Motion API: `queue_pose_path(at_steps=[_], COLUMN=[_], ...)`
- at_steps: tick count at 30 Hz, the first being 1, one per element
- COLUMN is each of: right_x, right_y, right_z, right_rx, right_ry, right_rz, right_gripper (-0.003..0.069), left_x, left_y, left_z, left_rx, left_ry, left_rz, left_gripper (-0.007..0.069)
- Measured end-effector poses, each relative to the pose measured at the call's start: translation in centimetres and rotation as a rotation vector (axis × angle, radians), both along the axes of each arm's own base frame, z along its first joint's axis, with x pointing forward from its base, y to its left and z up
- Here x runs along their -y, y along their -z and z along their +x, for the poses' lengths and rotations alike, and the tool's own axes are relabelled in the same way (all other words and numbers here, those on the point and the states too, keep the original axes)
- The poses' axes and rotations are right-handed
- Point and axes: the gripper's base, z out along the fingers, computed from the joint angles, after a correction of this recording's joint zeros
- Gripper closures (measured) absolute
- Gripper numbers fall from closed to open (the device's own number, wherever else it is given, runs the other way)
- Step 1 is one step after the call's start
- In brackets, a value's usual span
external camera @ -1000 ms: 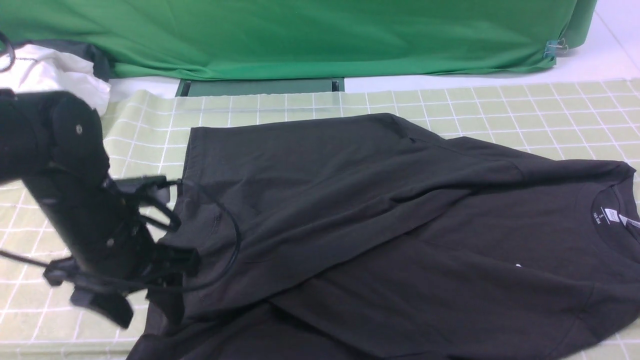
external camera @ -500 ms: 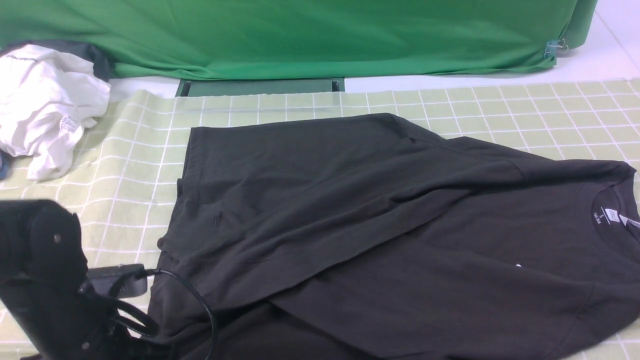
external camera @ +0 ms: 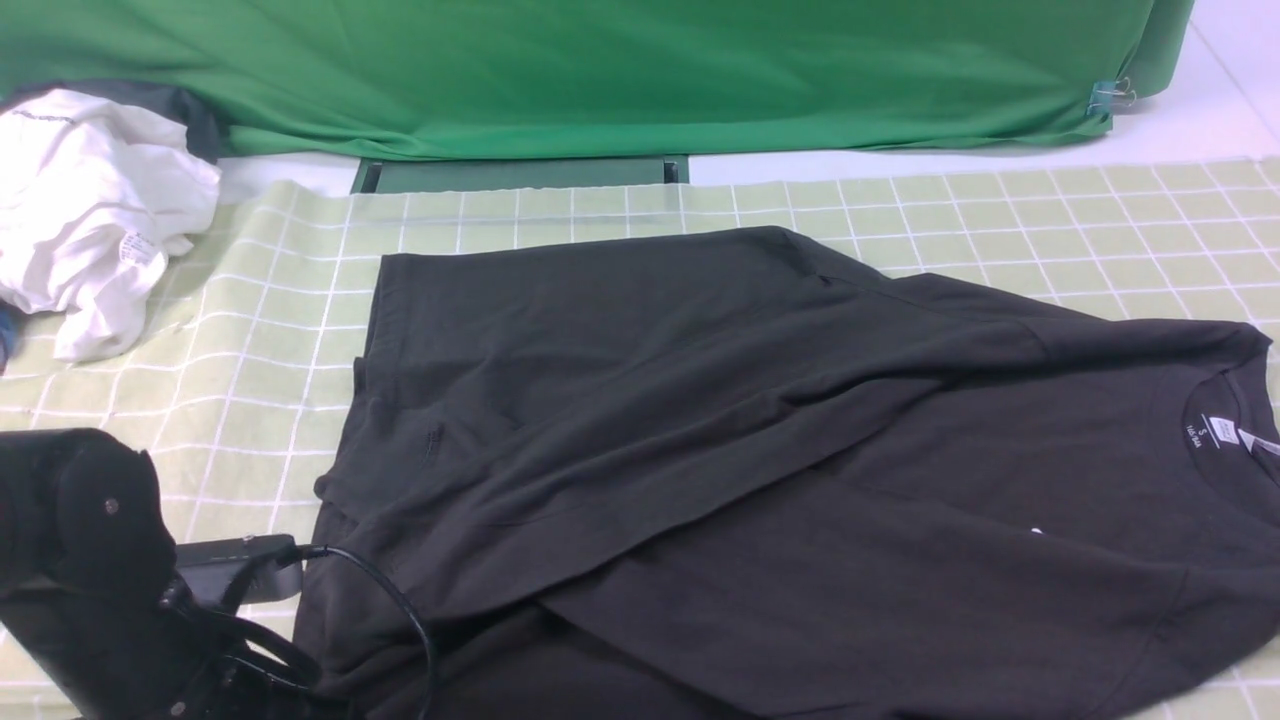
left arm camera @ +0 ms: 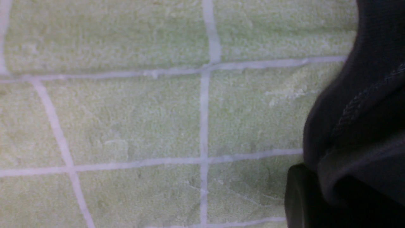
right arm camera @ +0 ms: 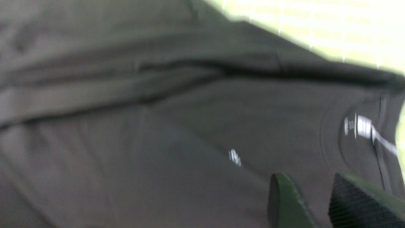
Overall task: Fold a long-sleeved shirt over a green coffee tablecloth.
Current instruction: 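Grasp the near edge of the shirt at its hem and shoulder corners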
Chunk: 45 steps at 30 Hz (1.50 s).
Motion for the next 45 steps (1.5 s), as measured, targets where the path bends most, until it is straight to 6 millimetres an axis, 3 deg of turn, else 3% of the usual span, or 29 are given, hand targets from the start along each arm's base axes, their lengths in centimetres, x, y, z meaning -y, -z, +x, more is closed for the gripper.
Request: queue_pose_path(at_steps=[6,14,20,24,27,31,41,45], right_x=[-1.1,-5.1,-9.9,-12.9,-14.5,-15.1,-16.0,-16.1], right_y=[-0.8,2.0,6.2,9.7,11.4,12.9,15.3,16.1], right_z=[1.4,2.7,1.7,0.7,0.8,1.4,2.6,2.9], right_rx=[-0.280,-0.461,-0.494,-0.492,-0.475,-0.486,-0.463,-0.459], right_ry=[-0.149,-0.416,-0.623,-0.736,-0.758,-0.748,-0.756,-0.769], right_rz=[-0.109,-0.084,-0.177,-0.295,-0.338,-0.373,-0.436,-0.467], right_gripper=[0.0442,0.0429,0.0390,0.0279,0.0204,0.0176,0.0193,0.0321], left_x=[-0.3,-0.7,-1.0,-1.0,-1.0,-1.0,-1.0,-1.0], left_y=[-1.3,-4.4,-5.6,-5.6,-5.6,-5.6,-5.6,-5.6], left_z=[-1.1,-2.8,-3.7,-3.8,-3.7,-3.7,-3.5,-3.4], left_rx=[-0.027,0.100,0.140,0.138,0.143,0.149,0.165,0.174], left_ry=[0.037,0.044,0.040,0.040,0.040,0.041,0.041,0.042], left_rz=[0.013,0.024,0.030,0.030,0.031,0.032,0.036,0.041], left_gripper=[0.0609,0.0608,0.0608,0.0608,0.0608,0.0608,0.0608,0.0608])
